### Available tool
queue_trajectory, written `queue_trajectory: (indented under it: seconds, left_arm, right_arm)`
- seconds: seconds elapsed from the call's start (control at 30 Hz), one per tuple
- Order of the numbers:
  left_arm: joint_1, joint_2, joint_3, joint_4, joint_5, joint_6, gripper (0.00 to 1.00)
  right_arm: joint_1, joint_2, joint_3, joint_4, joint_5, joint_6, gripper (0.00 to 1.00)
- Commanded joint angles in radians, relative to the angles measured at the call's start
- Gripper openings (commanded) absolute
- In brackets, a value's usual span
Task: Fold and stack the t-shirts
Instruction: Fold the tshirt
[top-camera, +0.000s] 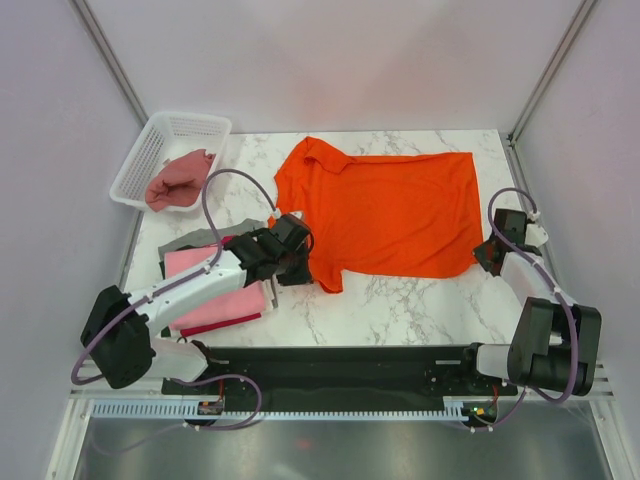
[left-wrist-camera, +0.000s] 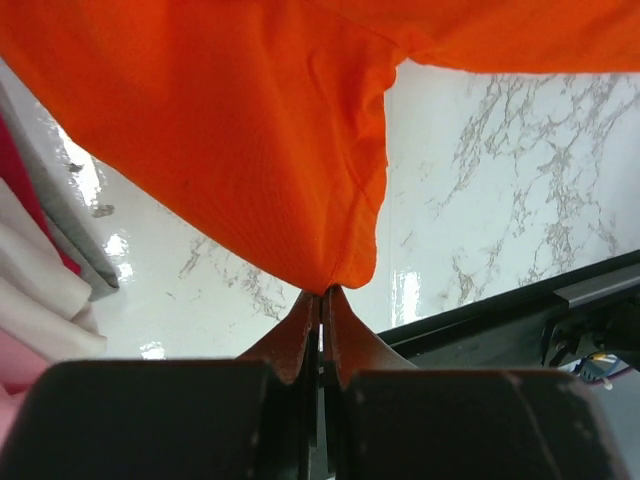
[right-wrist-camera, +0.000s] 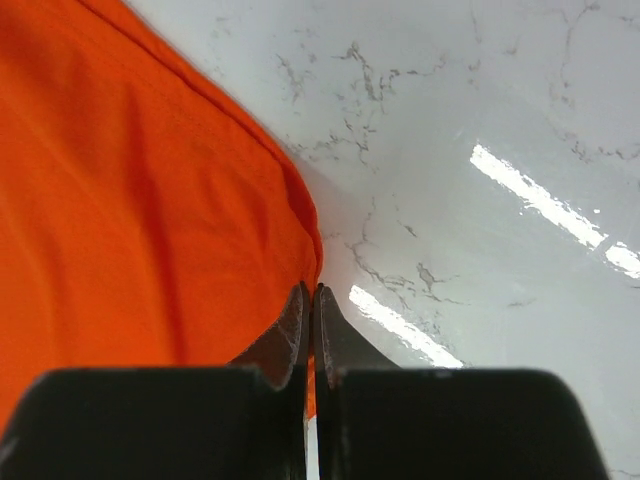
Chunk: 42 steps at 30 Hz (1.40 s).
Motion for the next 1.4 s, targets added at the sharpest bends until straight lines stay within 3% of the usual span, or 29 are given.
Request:
queue_trajectory:
  seconds: [0.0,0.43,1.03,1.37]
  left_arm:
    - [0.044,-0.02,0.06,-0.048,0.018,0.076,0.02]
    - [0.188,0.062,0.256,-0.065,0.038,0.175,0.02]
    - [0.354,0.341,0.618,-0.094,0.084,0.201,0.02]
    - [0.381,0.501,0.799,-0.133,0.084,0.224,0.02]
  right_arm:
    - [-0.001,-0.009,0.078,-0.044,0.028,-0.008,0.0]
    - [-0.001,0.121,0.255,-0.077,-0.009,0.047,0.0]
    - [-0.002,0.37,0.517,-0.092,-0.05,0.112,0.0]
    - [-0.004,0.505,0.658,-0.11,-0.073,0.145,0.0]
